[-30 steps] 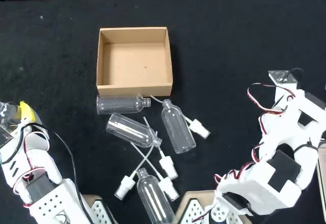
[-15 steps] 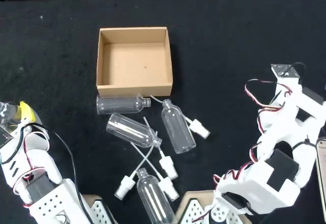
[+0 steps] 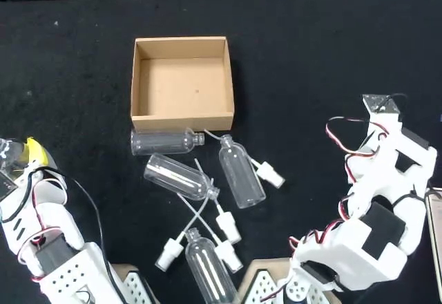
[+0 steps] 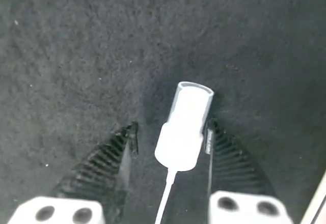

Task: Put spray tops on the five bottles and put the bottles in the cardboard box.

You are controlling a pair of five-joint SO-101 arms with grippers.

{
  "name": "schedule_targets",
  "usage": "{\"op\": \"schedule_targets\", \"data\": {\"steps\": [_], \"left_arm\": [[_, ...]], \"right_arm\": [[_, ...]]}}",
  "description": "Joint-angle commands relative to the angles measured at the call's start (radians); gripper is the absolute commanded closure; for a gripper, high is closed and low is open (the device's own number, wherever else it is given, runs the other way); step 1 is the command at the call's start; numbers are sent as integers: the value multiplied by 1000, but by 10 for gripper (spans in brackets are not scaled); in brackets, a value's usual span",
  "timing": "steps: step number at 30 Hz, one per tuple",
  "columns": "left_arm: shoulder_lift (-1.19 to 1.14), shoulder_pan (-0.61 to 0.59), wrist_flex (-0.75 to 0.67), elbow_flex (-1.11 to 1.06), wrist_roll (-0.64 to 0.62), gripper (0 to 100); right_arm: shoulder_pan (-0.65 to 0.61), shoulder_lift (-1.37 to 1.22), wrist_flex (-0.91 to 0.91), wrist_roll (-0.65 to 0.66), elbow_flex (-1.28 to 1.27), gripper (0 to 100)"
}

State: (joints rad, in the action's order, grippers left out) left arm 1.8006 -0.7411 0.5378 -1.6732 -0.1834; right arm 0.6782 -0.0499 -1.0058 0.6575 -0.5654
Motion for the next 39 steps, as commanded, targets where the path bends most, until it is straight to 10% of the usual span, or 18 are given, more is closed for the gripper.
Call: {"op": "schedule_targets", "data": {"steps": [1, 14, 27, 39], "left_arm": [[21, -12, -21, -16, -6, 955], [21, -10, -21, -16, -6, 955], [21, -12, -21, -16, -6, 955], [21, -12, -21, -16, -6, 954]], "right_arm": [[-6, 10, 14, 115, -15, 825], [-75, 18, -160, 526, 39, 825], [-69, 10, -61, 542, 48, 959], [-69, 12, -95, 543, 25, 787]]}}
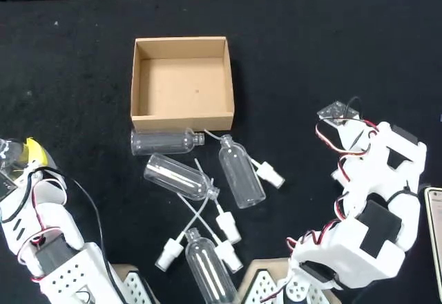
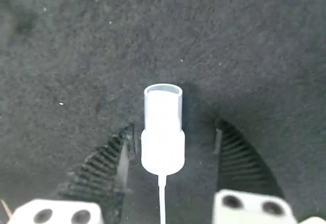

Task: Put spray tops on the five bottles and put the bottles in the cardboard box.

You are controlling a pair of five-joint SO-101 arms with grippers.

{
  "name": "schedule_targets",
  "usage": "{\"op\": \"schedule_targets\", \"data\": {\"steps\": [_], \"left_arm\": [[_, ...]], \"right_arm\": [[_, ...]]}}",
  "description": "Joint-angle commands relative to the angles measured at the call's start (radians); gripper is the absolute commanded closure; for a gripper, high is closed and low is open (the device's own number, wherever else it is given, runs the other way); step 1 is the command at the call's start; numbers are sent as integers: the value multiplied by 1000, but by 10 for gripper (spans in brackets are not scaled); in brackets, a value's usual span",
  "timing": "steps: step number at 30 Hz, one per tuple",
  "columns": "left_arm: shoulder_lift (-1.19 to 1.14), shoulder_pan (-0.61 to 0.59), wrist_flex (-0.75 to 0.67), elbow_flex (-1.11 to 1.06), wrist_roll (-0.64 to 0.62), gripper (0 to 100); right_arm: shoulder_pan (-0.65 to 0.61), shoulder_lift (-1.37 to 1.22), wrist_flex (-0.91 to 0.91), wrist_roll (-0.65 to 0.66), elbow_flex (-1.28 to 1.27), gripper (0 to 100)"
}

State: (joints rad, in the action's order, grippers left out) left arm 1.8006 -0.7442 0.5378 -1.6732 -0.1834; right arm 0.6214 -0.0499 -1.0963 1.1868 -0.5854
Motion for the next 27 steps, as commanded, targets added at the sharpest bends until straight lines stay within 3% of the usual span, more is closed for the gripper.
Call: {"op": "schedule_targets", "data": {"steps": [1, 24, 27], "left_arm": [[21, -8, -21, -16, -6, 954], [21, -8, -21, -15, -6, 954], [21, -8, -21, -15, -6, 954]], "right_arm": [[-12, 12, -3, 18, 44, 798], [61, 19, 91, 54, -68, 823], [60, 19, 97, 55, -61, 910]]}}
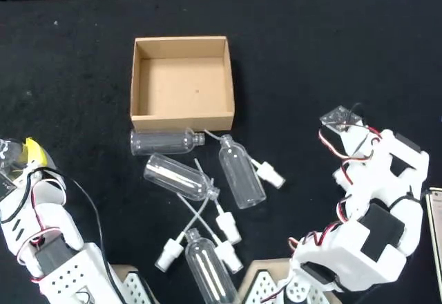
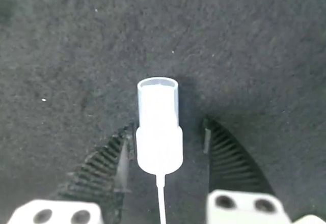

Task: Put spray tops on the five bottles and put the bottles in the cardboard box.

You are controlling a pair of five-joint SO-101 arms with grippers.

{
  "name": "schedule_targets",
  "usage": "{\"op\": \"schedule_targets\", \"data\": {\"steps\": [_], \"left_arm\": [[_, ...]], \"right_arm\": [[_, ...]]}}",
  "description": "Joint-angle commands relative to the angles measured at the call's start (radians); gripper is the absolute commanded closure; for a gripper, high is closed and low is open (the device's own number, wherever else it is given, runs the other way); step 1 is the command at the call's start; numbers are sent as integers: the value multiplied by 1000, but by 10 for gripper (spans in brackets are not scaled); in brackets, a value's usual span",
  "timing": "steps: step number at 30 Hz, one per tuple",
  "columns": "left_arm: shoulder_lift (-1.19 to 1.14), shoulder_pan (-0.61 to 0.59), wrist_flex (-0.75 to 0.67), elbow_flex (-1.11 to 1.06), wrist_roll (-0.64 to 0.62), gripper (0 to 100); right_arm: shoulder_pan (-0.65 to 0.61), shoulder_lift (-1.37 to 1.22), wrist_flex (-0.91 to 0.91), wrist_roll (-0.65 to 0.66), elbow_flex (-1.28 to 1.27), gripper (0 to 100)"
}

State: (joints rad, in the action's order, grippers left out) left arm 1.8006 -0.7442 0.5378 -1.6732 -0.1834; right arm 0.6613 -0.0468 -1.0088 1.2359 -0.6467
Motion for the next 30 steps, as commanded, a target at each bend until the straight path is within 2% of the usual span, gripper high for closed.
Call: {"op": "schedule_targets", "data": {"steps": [1, 2, 4, 6, 11, 15, 24, 30], "left_arm": [[21, -8, -21, -15, -6, 954], [21, -8, -21, -15, -6, 954], [21, -8, -21, -15, -6, 954], [21, -1, -21, -16, -5, 954], [21, 42, -25, -15, -6, 953], [21, 119, -25, -10, -5, 952], [21, 266, -21, -16, 2, 952], [21, 341, -23, -16, -6, 952]], "right_arm": [[12, 18, 5, 6, 15, 964], [3, 18, -2, 5, 33, 995], [-9, 31, -40, 2, 87, 972], [-38, 73, -110, -55, 159, 989], [-170, 237, -302, -296, 326, 988], [-328, 371, -341, -542, 394, 988], [-781, 578, -308, -994, 538, 988], [-1043, 595, -29, -1158, 608, 988]]}}
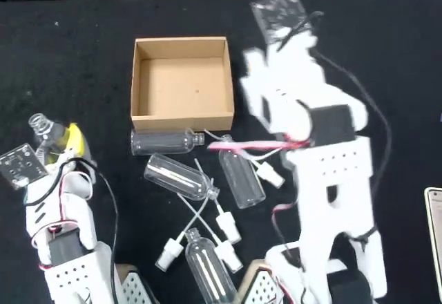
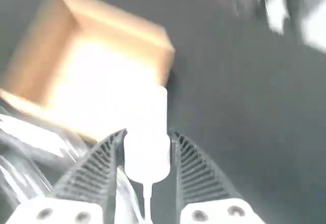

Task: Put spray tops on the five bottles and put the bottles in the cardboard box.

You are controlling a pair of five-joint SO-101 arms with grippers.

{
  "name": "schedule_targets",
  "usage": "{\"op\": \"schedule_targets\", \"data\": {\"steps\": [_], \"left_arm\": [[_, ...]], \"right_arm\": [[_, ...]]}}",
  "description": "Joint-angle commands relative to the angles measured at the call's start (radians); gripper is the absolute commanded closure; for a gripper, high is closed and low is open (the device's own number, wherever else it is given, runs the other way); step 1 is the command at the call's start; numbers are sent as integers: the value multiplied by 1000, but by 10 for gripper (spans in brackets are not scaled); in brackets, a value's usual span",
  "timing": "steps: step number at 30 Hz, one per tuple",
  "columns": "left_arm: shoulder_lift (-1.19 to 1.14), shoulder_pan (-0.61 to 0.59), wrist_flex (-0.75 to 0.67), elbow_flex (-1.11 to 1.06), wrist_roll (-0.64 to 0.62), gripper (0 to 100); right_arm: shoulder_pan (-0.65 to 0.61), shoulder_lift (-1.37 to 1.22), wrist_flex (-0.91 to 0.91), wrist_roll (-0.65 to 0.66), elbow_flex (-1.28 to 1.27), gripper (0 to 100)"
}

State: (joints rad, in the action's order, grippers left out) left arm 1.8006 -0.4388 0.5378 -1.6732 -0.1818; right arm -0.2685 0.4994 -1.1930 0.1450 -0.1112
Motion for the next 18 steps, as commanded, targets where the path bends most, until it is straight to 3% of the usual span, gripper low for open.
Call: {"op": "schedule_targets", "data": {"steps": [1, 8, 10, 18], "left_arm": [[21, 42, -23, -16, -8, 952], [23, 56, -64, -13, -2, 957], [18, 68, -130, -28, -2, 957], [21, 74, -146, -27, -2, 955]], "right_arm": [[-141, 47, 207, -86, 71, 988], [-261, 53, 413, -141, 73, 988], [-278, 54, 436, -141, 76, 988], [-298, 54, 470, -141, 81, 987]]}}
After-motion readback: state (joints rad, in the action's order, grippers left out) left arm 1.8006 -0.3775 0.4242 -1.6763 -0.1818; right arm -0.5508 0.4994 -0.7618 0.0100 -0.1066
